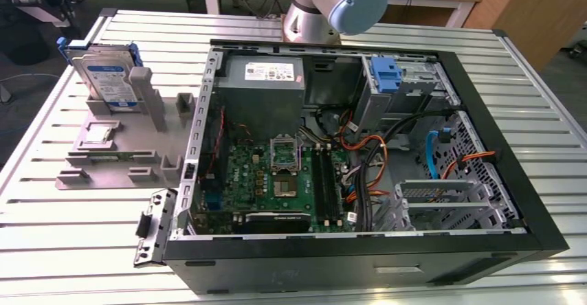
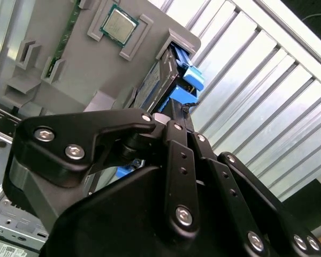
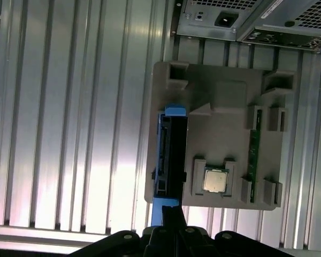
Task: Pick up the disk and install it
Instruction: 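Pick up the disk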
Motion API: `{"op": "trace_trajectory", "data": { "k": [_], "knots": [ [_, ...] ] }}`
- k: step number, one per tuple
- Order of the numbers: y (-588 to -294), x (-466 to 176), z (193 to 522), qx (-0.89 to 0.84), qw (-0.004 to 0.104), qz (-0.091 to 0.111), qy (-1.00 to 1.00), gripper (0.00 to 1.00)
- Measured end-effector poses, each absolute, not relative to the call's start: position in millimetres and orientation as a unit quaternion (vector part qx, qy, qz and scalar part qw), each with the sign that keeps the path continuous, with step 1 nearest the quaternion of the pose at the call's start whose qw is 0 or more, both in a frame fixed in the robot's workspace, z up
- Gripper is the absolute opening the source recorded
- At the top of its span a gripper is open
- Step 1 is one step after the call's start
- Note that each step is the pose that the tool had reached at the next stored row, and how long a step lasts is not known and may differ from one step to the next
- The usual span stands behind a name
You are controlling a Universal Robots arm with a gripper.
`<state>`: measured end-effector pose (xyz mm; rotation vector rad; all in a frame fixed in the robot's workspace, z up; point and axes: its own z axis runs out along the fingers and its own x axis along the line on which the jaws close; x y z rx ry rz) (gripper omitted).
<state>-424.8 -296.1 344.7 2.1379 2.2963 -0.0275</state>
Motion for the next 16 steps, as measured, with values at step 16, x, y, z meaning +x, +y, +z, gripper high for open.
{"op": "trace_trajectory", "data": {
  "k": [16],
  "knots": [
    [-296.1, -424.9, 344.6, 0.687, 0.002, -0.009, 0.727, 0.29]
  ]
}}
